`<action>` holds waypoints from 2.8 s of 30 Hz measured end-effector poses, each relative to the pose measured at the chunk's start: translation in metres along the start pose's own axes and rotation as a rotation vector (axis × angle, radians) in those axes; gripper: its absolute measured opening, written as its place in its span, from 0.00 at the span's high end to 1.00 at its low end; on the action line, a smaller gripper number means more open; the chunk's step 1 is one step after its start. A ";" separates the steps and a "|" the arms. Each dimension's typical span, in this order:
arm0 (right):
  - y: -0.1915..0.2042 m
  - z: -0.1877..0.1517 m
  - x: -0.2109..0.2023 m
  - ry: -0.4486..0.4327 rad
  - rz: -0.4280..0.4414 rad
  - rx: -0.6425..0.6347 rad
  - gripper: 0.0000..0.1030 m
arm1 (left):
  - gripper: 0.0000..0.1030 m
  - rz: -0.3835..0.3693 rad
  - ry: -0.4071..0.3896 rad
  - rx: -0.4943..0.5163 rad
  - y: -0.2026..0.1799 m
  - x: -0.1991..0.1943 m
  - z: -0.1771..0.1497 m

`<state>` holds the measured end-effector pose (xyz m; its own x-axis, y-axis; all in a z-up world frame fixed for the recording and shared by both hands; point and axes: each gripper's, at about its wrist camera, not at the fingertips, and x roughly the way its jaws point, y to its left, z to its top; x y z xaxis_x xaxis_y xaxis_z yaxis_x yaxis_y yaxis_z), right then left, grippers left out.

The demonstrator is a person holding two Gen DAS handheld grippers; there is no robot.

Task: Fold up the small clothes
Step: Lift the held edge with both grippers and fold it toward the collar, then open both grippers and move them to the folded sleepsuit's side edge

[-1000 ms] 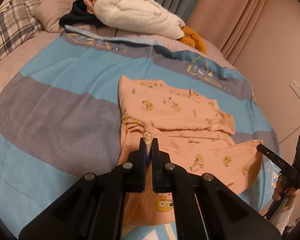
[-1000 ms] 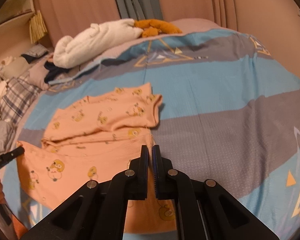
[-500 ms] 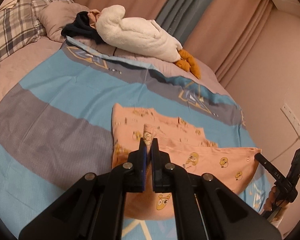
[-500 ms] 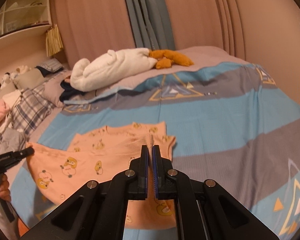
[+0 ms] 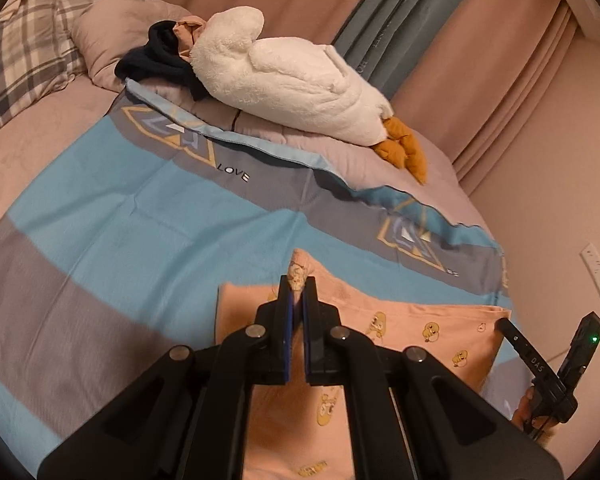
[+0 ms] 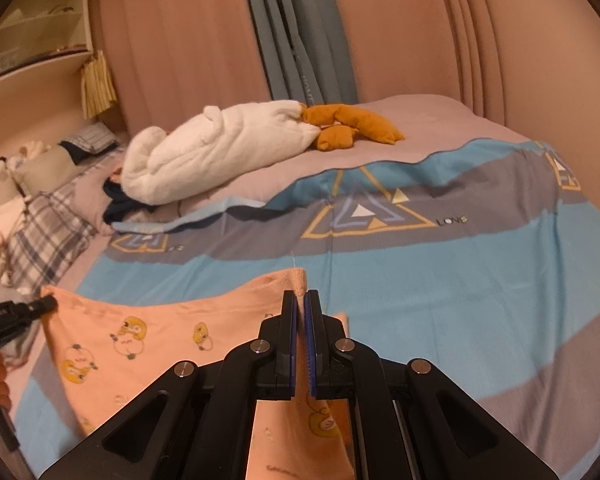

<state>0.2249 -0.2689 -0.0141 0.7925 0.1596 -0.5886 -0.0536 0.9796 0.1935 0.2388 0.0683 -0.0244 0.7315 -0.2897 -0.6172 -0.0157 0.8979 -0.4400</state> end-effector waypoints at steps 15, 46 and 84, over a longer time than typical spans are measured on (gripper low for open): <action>-0.028 -0.008 0.102 0.138 -0.086 0.051 0.95 | 0.97 0.190 0.113 0.051 0.020 0.111 0.015; -0.037 -0.020 0.131 0.274 -0.162 0.049 0.95 | 0.67 0.308 0.249 0.035 0.036 0.137 -0.011; -0.032 -0.130 -0.016 0.291 -0.051 0.233 0.40 | 0.20 0.216 0.266 0.009 0.015 0.034 -0.149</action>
<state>0.1349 -0.2866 -0.1124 0.5826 0.1726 -0.7942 0.1476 0.9385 0.3122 0.1615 0.0221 -0.1492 0.5084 -0.1681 -0.8445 -0.1440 0.9503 -0.2759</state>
